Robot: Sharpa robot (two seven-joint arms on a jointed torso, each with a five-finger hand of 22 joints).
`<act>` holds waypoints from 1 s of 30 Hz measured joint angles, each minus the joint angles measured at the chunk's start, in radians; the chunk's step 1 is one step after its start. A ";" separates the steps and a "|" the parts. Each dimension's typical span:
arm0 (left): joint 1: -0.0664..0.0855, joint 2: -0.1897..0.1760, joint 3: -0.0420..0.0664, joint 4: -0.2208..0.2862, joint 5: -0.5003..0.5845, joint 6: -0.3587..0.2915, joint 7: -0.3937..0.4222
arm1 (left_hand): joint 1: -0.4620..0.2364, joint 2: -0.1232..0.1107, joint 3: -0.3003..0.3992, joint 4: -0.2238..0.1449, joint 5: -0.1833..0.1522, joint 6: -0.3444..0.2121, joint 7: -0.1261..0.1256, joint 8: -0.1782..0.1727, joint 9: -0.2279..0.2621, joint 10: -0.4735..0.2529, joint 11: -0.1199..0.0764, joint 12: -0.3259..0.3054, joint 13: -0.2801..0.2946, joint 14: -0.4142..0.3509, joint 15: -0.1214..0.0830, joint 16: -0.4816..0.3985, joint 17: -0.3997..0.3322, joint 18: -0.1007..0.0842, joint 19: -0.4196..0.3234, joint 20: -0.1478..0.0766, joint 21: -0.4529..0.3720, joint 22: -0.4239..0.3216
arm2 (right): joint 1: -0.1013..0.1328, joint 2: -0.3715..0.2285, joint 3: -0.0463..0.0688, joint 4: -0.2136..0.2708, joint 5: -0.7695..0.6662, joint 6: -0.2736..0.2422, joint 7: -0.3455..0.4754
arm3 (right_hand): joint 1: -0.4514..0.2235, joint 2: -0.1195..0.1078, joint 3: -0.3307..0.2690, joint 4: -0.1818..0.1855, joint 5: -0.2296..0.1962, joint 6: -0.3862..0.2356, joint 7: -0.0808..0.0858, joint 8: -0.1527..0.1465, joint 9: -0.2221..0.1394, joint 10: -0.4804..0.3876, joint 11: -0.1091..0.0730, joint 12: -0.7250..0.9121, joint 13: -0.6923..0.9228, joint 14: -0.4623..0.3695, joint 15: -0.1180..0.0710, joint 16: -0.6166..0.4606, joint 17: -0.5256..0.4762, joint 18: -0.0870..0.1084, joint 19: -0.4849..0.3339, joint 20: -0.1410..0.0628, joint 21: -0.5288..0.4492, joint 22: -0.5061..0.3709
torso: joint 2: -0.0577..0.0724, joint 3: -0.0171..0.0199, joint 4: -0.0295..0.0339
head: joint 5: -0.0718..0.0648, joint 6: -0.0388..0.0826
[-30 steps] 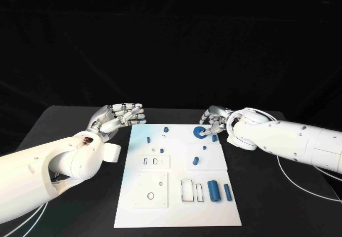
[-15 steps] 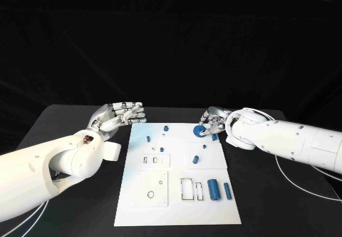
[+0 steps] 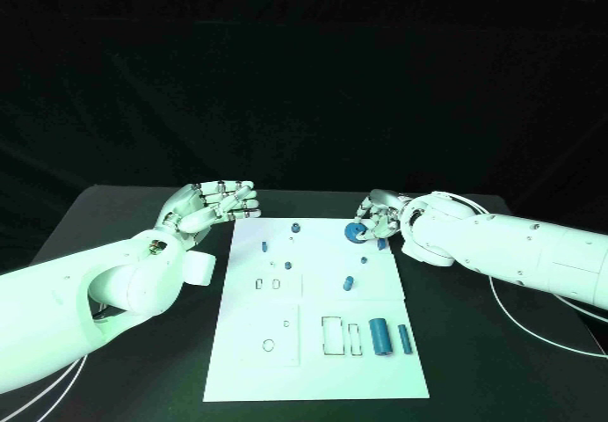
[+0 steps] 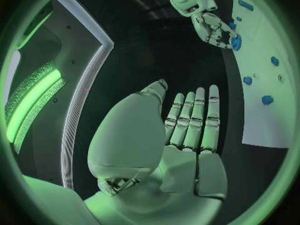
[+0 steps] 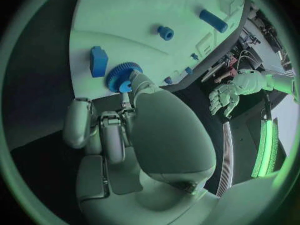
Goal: Assemble the parts on the task board
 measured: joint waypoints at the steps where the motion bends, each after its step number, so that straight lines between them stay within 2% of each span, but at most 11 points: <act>1: 0.000 0.000 0.000 0.000 0.000 0.000 0.000 | 0.003 -0.003 0.003 0.000 0.000 0.000 0.000 0.000 0.000 0.000 0.000 0.000 0.000 0.000 0.000 -0.006 0.001 0.000 0.000 0.000 0.000 -0.001 | 0.000 0.000 0.000 0.001 -0.003 -0.001 0.000 | 0.003 -0.003 0.014 -0.002 -0.002 0.002 -0.001 0.001 -0.003 0.002 -0.002 0.000 0.000 0.000 0.000 0.000 0.000 0.000 0.001 -0.001 0.000 0.003 | 0.000 0.0003 0.0000 | 0.000 0.000; 3: 0.000 0.000 0.000 0.000 0.000 0.000 0.000 | 0.004 -0.004 0.006 0.000 0.000 0.000 0.000 0.000 -0.001 0.000 0.000 0.000 0.000 0.000 0.000 -0.008 0.002 0.000 0.000 0.000 0.000 -0.002 | -0.001 0.000 0.000 0.003 -0.013 -0.004 0.001 | 0.006 -0.007 0.055 -0.008 0.002 0.013 -0.002 0.001 -0.006 0.010 -0.005 0.010 0.000 0.000 0.000 0.000 0.000 0.000 0.010 -0.006 0.013 0.016 | 0.000 0.0004 0.0001 | 0.000 0.000; 7: 0.000 0.000 0.000 -0.001 0.000 0.000 -0.001 | 0.004 -0.004 0.006 0.000 0.000 0.000 0.000 0.000 -0.001 0.000 0.000 0.000 0.000 -0.004 0.004 -0.008 0.002 0.000 0.000 0.000 0.000 -0.002 | -0.004 -0.001 -0.002 0.016 -0.037 -0.022 0.004 | -0.025 -0.044 0.138 -0.021 0.029 0.028 -0.006 0.001 -0.010 0.027 -0.010 0.023 0.000 0.003 -0.003 0.000 0.000 0.000 0.027 -0.009 0.036 0.045 | 0.000 0.0004 0.0001 | -0.001 0.000; 8: 0.000 0.000 0.000 -0.001 0.000 0.000 -0.001 | 0.004 -0.004 0.006 0.000 0.000 0.000 0.000 0.000 -0.001 0.000 0.000 0.000 0.000 -0.004 0.004 -0.008 0.002 0.000 0.000 0.000 0.000 -0.002 | -0.005 -0.002 -0.002 0.023 -0.045 -0.031 0.005 | -0.029 -0.051 0.151 -0.023 0.032 0.029 -0.006 0.002 -0.010 0.029 -0.010 0.023 0.000 0.004 -0.004 0.000 0.000 -0.004 0.027 -0.009 0.043 0.053 | 0.000 0.0004 0.0001 | -0.001 0.001; 9: 0.000 0.000 0.000 -0.001 0.000 0.000 -0.001 | 0.004 -0.004 0.006 0.000 0.000 0.000 0.000 0.000 -0.001 0.000 0.000 0.000 0.000 -0.004 0.004 -0.008 0.002 0.000 0.000 0.000 0.000 -0.002 | -0.006 -0.002 -0.003 0.029 -0.052 -0.040 0.006 | -0.033 -0.055 0.160 -0.025 0.032 0.032 -0.006 0.002 -0.010 0.029 -0.010 0.026 0.000 0.004 -0.004 0.000 0.000 -0.016 0.034 -0.009 0.048 0.060 | 0.000 0.0005 0.0001 | -0.001 0.001; 12: 0.000 0.001 0.000 -0.002 0.000 0.001 -0.001 | 0.004 -0.004 0.006 0.000 0.000 0.000 0.000 0.000 -0.001 0.000 0.000 0.000 0.000 -0.004 0.004 -0.008 0.002 0.000 0.000 0.000 0.000 -0.002 | -0.007 -0.004 -0.003 0.054 -0.076 -0.077 0.012 | -0.048 -0.069 0.184 -0.029 0.032 0.036 -0.006 0.006 -0.010 0.029 -0.010 0.035 0.000 0.000 -0.008 0.000 0.000 -0.016 0.043 -0.011 0.061 0.069 | 0.000 0.0005 0.0001 | 0.000 0.002; 18: 0.000 0.002 0.000 -0.004 0.000 0.001 -0.001 | 0.004 -0.004 0.006 0.000 0.000 0.000 0.000 0.000 -0.001 0.000 0.000 0.000 0.000 -0.004 0.004 -0.008 0.002 0.000 0.000 0.000 0.000 -0.002 | -0.004 -0.007 -0.002 0.108 -0.119 -0.148 0.018 | -0.064 -0.074 0.195 -0.034 0.032 0.040 -0.007 0.013 -0.010 0.029 -0.011 0.039 0.000 0.000 -0.008 0.000 0.000 -0.016 0.052 -0.013 0.070 0.069 | 0.000 0.0000 0.0010 | 0.002 0.005; 24: 0.000 0.004 0.000 -0.005 0.000 0.001 -0.001 | 0.004 -0.004 0.006 0.000 0.000 0.000 0.000 0.000 -0.001 0.000 0.000 0.000 0.000 -0.004 0.004 -0.008 0.002 0.000 0.000 0.000 0.000 -0.002 | 0.005 0.014 -0.001 0.168 -0.168 -0.210 0.016 | -0.071 -0.069 0.200 -0.036 0.032 0.041 -0.008 0.013 -0.010 0.032 -0.014 0.039 0.000 0.000 -0.008 0.000 0.000 -0.016 0.059 -0.013 0.081 0.069 | -0.001 -0.0006 0.0012 | 0.005 0.007; 30: 0.000 0.007 0.000 -0.005 0.000 0.002 -0.002 | 0.004 -0.004 0.006 0.000 0.000 0.000 0.000 0.000 -0.001 0.000 0.000 0.000 0.000 -0.004 0.004 -0.008 0.002 0.000 0.000 0.000 0.000 -0.002 | 0.005 0.066 -0.001 0.178 -0.202 -0.235 0.011 | -0.081 -0.070 0.203 -0.039 0.027 0.041 -0.008 0.013 -0.010 0.032 -0.014 0.042 0.000 0.000 -0.008 0.000 0.000 -0.016 0.059 -0.012 0.081 0.069 | -0.001 -0.0014 0.0012 | 0.006 0.010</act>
